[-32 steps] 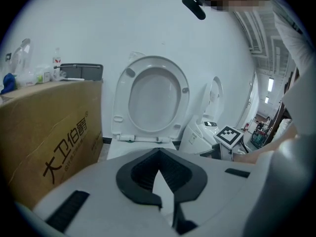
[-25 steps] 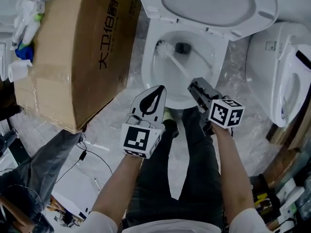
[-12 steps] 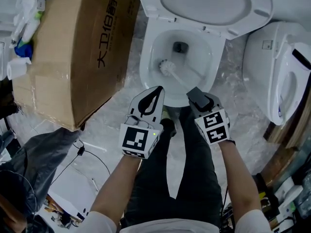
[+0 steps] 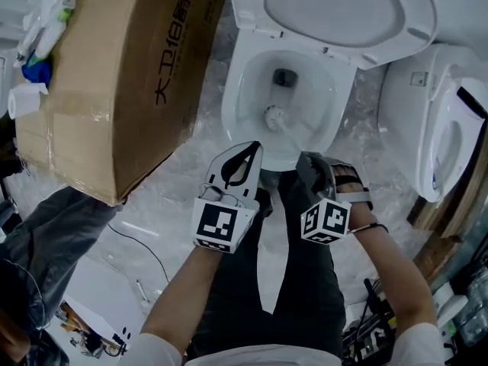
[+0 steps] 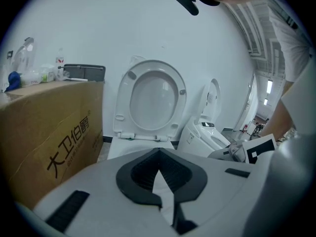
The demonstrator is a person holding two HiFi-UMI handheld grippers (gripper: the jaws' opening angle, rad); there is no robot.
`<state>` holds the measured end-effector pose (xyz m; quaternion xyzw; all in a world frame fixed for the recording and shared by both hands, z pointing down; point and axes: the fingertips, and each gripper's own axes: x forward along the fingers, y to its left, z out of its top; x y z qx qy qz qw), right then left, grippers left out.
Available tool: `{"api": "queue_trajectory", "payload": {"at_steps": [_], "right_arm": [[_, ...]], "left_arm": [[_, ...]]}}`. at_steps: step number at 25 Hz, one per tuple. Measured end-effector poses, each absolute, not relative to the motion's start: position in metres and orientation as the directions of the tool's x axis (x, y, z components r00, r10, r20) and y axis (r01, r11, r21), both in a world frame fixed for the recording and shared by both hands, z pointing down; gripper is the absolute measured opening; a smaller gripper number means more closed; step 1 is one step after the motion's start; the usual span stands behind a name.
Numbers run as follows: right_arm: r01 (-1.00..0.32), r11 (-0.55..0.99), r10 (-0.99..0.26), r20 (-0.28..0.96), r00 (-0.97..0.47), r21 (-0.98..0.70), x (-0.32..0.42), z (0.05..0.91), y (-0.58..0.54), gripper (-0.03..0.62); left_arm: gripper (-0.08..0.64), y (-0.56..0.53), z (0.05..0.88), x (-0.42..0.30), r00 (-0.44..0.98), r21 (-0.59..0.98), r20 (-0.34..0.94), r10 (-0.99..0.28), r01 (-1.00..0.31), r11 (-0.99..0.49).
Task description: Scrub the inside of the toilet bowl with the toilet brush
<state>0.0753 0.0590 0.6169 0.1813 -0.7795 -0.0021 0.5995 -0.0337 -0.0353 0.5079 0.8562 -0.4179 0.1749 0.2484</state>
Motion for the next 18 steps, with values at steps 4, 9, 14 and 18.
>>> {"api": "queue_trajectory", "payload": {"at_steps": [4,9,14,18], "right_arm": [[-0.231,0.941,-0.300,0.925,-0.232,0.247,0.063,0.629,0.054,0.158],[-0.231,0.932,-0.334,0.909,-0.248,0.280,0.058,0.644,0.039,0.158],[-0.246,0.914,-0.382,0.889,-0.252,0.323,0.058,0.655,0.018,0.158],[-0.238,0.900,-0.421,0.871,-0.252,0.366,0.061,0.661,0.000,0.158]], "left_arm": [[0.006,-0.034,0.516,-0.044,0.579,0.281,0.517,-0.631,-0.811,-0.514],[0.006,-0.038,0.521,-0.053,0.568,0.281,0.521,-0.637,-0.819,-0.500],[0.006,-0.043,0.529,-0.055,0.561,0.284,0.521,-0.643,-0.824,-0.489],[0.006,-0.045,0.534,-0.052,0.560,0.287,0.522,-0.643,-0.826,-0.486]]}}
